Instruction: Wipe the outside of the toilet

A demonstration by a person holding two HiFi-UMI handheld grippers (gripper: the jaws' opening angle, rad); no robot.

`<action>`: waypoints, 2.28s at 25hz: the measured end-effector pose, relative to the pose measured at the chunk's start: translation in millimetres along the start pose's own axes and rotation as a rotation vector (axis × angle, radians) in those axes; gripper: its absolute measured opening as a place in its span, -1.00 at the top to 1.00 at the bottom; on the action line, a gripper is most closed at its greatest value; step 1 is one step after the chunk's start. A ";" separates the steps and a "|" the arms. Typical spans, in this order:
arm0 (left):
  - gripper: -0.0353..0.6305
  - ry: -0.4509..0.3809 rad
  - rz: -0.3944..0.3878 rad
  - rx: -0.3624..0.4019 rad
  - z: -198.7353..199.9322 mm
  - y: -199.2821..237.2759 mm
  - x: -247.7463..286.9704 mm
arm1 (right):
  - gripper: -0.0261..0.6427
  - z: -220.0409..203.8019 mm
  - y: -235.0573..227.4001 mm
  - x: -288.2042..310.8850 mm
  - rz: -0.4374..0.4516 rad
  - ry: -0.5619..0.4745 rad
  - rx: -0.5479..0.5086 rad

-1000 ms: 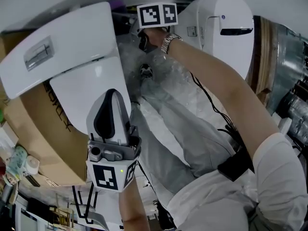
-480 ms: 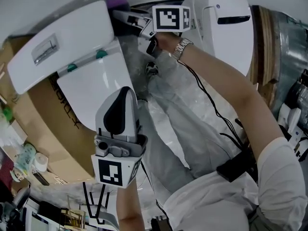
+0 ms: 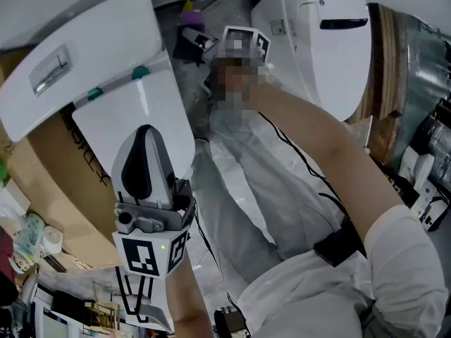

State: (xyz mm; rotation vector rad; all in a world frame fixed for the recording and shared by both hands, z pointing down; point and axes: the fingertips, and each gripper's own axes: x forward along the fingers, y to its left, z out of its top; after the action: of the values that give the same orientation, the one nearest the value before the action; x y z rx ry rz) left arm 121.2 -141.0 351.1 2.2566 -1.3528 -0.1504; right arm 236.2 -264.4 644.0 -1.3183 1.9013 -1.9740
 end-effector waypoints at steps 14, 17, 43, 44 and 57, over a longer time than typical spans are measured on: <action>0.88 -0.038 0.110 -0.058 -11.4 33.9 -24.4 | 0.61 -60.5 -36.6 48.5 -0.097 0.159 -0.008; 0.88 -0.064 0.141 -0.047 -1.3 42.4 -36.2 | 0.61 -46.6 -15.5 46.2 -0.064 0.100 0.027; 0.88 -0.031 0.006 0.013 13.1 51.0 -154.4 | 0.61 -66.8 156.7 -91.9 0.028 -0.306 -0.538; 0.88 -0.037 0.018 0.004 14.2 57.3 -160.8 | 0.61 -75.0 155.5 -91.5 -0.025 -0.309 -0.611; 0.88 -0.134 0.052 -0.039 33.9 107.6 -227.8 | 0.61 -125.0 184.9 -35.1 -0.331 -0.202 -0.991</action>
State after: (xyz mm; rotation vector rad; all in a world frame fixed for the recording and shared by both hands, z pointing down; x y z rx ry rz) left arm -89.9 -0.2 336.4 2.2105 -1.4629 -0.3118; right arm 92.1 -187.2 488.2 -2.0233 2.7967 -0.8336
